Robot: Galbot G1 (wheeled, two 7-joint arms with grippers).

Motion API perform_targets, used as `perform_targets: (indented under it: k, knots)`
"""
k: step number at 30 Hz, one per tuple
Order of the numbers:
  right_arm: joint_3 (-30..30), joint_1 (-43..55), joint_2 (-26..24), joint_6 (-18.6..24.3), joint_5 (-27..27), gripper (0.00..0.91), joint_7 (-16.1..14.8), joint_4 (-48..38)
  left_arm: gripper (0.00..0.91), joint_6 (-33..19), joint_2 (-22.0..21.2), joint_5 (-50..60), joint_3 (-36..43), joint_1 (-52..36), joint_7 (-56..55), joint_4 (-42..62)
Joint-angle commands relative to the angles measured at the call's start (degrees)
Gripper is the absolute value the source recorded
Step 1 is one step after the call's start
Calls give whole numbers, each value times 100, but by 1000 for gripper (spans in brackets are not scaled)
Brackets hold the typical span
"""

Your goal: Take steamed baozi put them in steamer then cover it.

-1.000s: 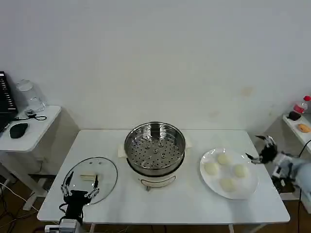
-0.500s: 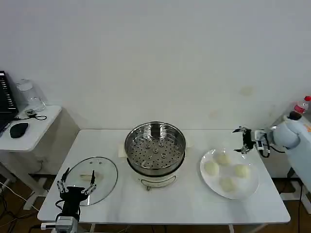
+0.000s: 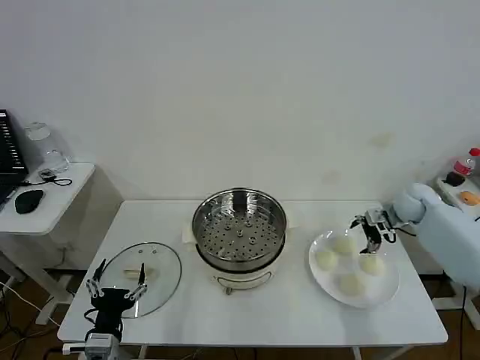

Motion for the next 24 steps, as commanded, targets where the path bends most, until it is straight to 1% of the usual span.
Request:
perform_targets:
  k: [1, 4, 14, 17, 20, 23, 24]
  knots:
    - [-450, 308, 154, 43, -50, 907, -118, -357, 907, -11, -8, 8, -18, 4, 11, 6]
    - [-348, 233, 228, 72, -240, 907, -30, -495, 907, -15, -9, 4, -51, 13, 11, -7]
    - [-306, 187, 552, 83, -229, 907, 203, -797, 907, -44, -24, 44, -74, 52, 12, -71]
    - [-316, 157, 627, 72, -254, 867, 250, -835, 907, -52, -29, 59, -72, 60, 11, -89]
    - [-320, 140, 699, 70, -255, 856, 285, -880, 907, -59, -35, 66, -77, 72, 8, -123]
    - [-303, 144, 752, 67, -275, 816, 326, -912, 907, -69, -40, 71, -76, 86, 7, -146]
    - [-290, 145, 761, 64, -283, 816, 325, -911, 907, -71, -43, 71, -73, 89, 6, -148]
